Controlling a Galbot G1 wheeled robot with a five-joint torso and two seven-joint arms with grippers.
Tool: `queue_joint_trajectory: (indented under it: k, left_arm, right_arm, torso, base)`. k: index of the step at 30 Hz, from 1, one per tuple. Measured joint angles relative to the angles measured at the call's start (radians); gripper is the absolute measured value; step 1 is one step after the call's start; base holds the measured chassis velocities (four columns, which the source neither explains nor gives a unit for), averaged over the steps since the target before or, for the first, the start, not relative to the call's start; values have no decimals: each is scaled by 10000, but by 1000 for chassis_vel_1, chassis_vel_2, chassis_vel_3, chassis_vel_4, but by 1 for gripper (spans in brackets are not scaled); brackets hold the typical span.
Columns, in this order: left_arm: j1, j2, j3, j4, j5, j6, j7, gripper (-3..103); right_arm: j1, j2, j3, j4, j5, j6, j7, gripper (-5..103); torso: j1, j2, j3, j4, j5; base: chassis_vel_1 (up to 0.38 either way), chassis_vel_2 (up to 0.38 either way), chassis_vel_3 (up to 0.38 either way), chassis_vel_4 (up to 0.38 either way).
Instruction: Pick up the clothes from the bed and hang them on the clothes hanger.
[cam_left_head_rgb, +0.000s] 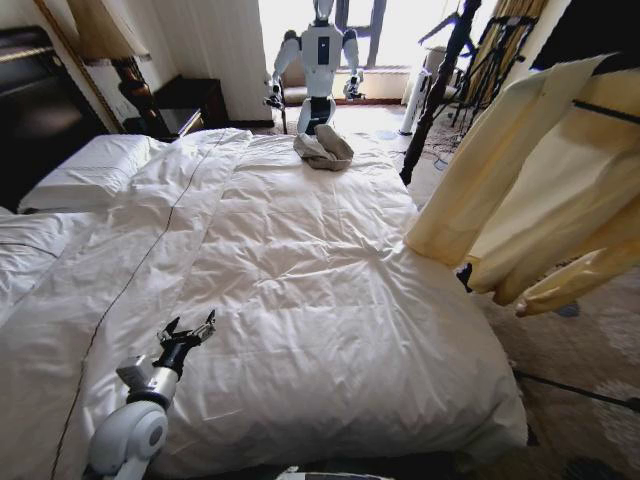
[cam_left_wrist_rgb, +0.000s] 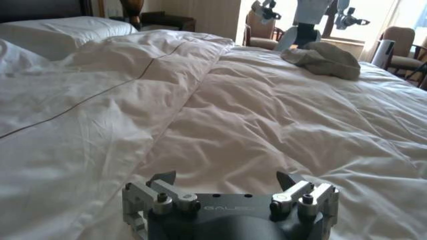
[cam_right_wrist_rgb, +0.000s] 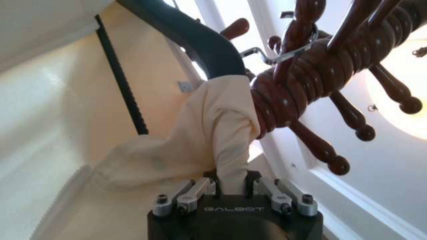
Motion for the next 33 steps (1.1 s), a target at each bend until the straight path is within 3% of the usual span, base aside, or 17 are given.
queue_joint_trajectory:
  k: [3, 9, 11, 17, 18, 20, 22, 25, 31, 33]
  left_arm:
    - [1, -10, -1, 4, 0, 0, -5, 100]
    - [31, -26, -17, 5, 16, -7, -7, 100]
    - [32, -26, -18, 5, 17, -7, -8, 100]
    - [56, -44, 1, 13, 71, -8, -8, 100]
    - [56, -44, 1, 13, 71, -8, -8, 100]
    - [65, -48, 22, 14, 85, -8, -7, 100]
    - [69, -48, 27, 14, 93, -8, -5, 100]
    - [86, -49, 33, 14, 110, -9, -3, 100]
    - [112, -53, 38, -9, 128, -5, -2, 100]
    - [150, -45, 46, -47, 149, 10, -2, 100]
  right_arm:
    - [-138, -61, 49, 30, -1, 10, -11, 24]
    - [-443, -196, 217, 129, 77, 62, -12, 47]
    - [-467, -207, 232, 140, 98, 66, -10, 47]
    - [-1441, -494, 824, 604, 823, 266, 78, 75]
    - [-1441, -494, 824, 604, 823, 266, 78, 75]
    - [-1644, -561, 966, 740, 1072, 377, 168, 85]
    - [-1752, -590, 1048, 825, 1195, 410, 193, 85]
    - [-2173, -676, 1424, 1206, 1617, 423, 279, 99]
    - [-2929, -799, 2234, 1824, 2179, 422, 319, 100]
    - [-3457, -1010, 2864, 2373, 2754, 467, 354, 100]
  torso:
    - [0, 0, 0, 1, 6]
    - [0, 0, 0, 0, 5]
    - [0, 0, 0, 0, 5]
    - [0, 0, 1, 1, 14]
    - [0, 0, 1, 1, 14]
    - [1, 0, 2, 0, 4]
    - [1, 0, 2, -1, 5]
    - [0, 0, 2, 2, 5]
    - [1, -1, 2, 1, 4]
    - [0, 0, 1, -1, 3]
  base:
    - [0, 0, 0, 0]
    - [0, 0, 0, 0]
    - [0, 0, 0, 0]
    - [0, 0, 0, 0]
    - [0, 0, 0, 0]
    - [0, 0, 0, 0]
    - [0, 0, 0, 0]
    - [0, 0, 0, 0]
    - [0, 0, 0, 0]
    - [0, 0, 0, 0]
